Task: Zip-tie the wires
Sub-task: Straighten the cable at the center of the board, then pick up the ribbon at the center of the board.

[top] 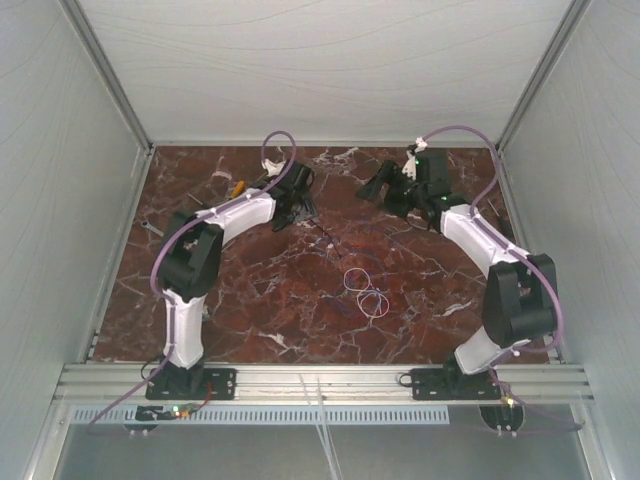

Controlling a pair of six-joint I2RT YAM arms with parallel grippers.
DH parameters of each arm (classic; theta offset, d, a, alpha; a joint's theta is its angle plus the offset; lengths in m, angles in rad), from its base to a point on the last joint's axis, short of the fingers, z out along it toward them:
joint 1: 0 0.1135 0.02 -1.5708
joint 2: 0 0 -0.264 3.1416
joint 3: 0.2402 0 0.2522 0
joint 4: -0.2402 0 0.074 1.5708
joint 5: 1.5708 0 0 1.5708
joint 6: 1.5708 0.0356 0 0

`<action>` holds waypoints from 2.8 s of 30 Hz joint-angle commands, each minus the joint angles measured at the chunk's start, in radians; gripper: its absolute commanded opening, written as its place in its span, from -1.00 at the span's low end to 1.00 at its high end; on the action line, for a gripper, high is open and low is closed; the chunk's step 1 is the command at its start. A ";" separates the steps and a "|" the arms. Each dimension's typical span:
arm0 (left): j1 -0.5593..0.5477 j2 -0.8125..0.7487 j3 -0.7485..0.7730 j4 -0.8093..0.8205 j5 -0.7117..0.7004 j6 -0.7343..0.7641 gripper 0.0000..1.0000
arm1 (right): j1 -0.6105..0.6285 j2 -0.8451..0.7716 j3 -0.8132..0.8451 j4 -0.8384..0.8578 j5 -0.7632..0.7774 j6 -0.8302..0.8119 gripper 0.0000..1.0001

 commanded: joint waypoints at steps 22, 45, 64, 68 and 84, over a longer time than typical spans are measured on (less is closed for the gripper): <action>-0.065 0.313 0.389 -0.203 -0.165 -0.165 -0.35 | -0.045 -0.294 -0.201 -0.031 -0.009 -0.076 0.48; -0.080 0.402 0.509 -0.084 -0.112 -0.222 -1.00 | -0.071 -0.339 -0.238 -0.048 -0.026 -0.101 0.48; -0.064 0.134 0.320 0.524 -0.048 0.229 -1.00 | -0.071 -0.427 -0.261 -0.002 0.013 -0.101 0.45; -0.061 0.039 0.217 0.679 0.022 0.307 -1.00 | -0.070 -0.468 -0.289 0.048 0.024 -0.091 0.44; -0.065 -0.336 -0.156 0.931 0.489 0.325 -1.00 | -0.022 -0.686 -0.469 0.456 -0.142 -0.094 0.44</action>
